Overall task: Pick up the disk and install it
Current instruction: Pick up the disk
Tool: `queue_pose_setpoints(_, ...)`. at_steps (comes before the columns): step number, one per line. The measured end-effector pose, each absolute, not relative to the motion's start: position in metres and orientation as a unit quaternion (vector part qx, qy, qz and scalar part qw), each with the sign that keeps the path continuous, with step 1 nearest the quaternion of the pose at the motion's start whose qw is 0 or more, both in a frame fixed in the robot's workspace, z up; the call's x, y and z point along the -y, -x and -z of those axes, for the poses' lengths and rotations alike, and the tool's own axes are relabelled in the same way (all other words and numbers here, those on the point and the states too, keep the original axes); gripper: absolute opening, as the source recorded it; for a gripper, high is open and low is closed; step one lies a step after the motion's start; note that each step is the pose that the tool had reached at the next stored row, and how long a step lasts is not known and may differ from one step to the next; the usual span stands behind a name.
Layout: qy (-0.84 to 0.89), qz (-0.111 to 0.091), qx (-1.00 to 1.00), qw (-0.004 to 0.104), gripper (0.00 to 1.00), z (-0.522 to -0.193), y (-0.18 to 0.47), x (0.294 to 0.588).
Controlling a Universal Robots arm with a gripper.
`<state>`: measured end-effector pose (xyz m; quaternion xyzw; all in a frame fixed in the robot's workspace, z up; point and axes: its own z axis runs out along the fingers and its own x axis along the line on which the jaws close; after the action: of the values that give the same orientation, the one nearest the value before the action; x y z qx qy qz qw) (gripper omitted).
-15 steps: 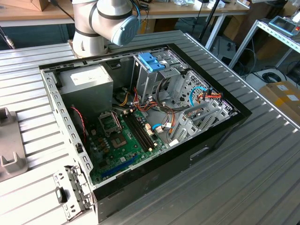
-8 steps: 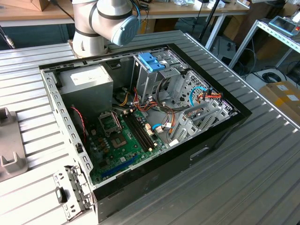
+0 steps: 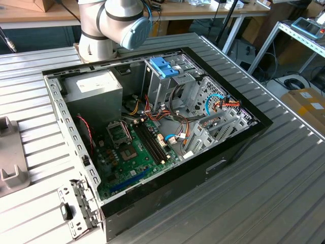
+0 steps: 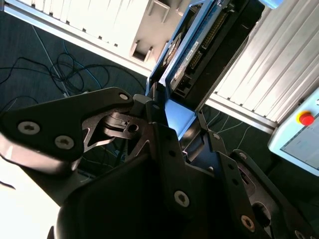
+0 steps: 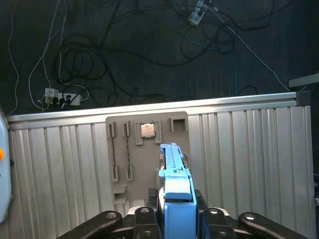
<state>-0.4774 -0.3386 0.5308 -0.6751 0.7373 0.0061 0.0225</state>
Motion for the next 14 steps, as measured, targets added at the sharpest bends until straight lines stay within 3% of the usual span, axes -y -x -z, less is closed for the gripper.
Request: queue_pose_setpoints(14,0.675,-0.006,-0.737,0.023,0.37,-0.542,0.477,0.339)
